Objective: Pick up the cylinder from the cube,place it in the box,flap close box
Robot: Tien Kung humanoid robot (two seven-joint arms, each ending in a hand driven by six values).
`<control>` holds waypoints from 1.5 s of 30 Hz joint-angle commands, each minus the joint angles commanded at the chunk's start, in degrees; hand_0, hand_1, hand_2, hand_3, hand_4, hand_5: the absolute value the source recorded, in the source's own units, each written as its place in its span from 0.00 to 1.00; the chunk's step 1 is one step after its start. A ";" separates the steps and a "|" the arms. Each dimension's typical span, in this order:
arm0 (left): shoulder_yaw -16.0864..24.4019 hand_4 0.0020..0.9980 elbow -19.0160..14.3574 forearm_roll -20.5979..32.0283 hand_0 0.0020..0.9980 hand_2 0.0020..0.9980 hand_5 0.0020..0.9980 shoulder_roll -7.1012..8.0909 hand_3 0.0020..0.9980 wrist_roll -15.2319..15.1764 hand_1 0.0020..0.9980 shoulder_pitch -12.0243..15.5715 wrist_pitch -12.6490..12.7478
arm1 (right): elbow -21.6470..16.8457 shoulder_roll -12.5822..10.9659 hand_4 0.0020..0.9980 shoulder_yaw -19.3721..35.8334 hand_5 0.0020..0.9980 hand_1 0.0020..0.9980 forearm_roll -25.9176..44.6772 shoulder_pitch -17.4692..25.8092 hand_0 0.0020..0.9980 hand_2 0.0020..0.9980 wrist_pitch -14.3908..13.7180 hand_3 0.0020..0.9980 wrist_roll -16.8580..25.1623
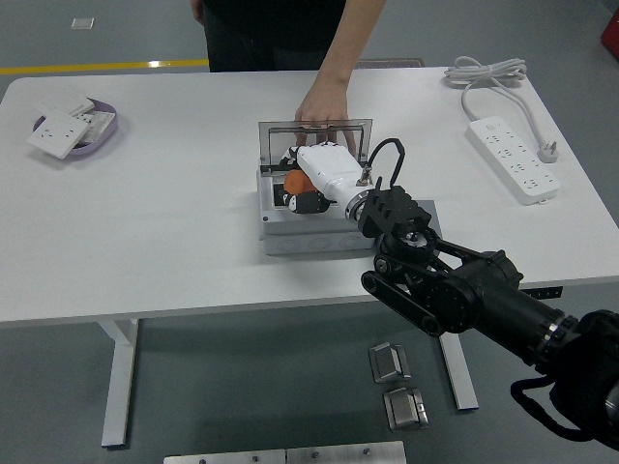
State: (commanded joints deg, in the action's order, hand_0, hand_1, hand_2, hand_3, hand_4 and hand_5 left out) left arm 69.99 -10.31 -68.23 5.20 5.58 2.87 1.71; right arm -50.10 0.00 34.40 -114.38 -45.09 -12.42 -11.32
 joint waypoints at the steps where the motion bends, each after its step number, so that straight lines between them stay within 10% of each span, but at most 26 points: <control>1: -0.04 0.68 0.00 0.01 0.59 0.61 0.30 -0.01 0.65 -0.01 0.61 -0.02 -0.01 | 0.04 0.00 0.71 0.01 0.36 0.74 0.05 0.01 0.84 0.71 -0.04 0.72 0.07; 18: 0.11 0.68 0.00 0.13 0.59 0.61 0.30 -0.32 0.65 -0.03 0.62 0.21 0.13 | -15.19 -10.63 0.75 2.38 0.37 0.73 22.27 -4.14 0.83 0.70 0.52 0.72 3.58; 33: -1.17 0.68 0.00 -0.02 0.59 0.61 0.30 0.75 0.65 -0.15 0.61 -1.30 -0.20 | 4.85 -8.87 0.77 -0.99 0.39 0.68 35.41 -11.88 0.73 0.68 0.23 0.70 8.43; 34: -1.24 0.68 0.00 0.01 0.59 0.61 0.30 0.76 0.65 -0.17 0.61 -1.28 -0.21 | 6.05 -8.69 0.77 -1.45 0.40 0.64 35.76 -11.80 0.56 0.67 0.14 0.70 8.55; 36: -1.26 0.68 0.00 -0.05 0.59 0.61 0.30 0.72 0.65 -0.16 0.61 -1.17 -0.21 | 8.64 -8.44 0.77 -2.68 0.40 0.64 36.17 -11.48 0.56 0.67 -0.10 0.70 8.67; 45: -1.00 0.68 0.00 -0.46 0.59 0.61 0.29 0.43 0.65 0.04 0.61 -0.91 -0.13 | 6.64 -8.56 0.77 -6.35 0.40 0.61 35.52 -10.21 0.47 0.66 -1.09 0.70 8.66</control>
State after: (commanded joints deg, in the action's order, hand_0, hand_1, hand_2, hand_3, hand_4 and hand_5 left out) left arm 68.99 -10.31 -68.68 5.64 5.62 1.96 1.58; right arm -43.46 -8.56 28.05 -78.87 -55.30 -13.51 -2.66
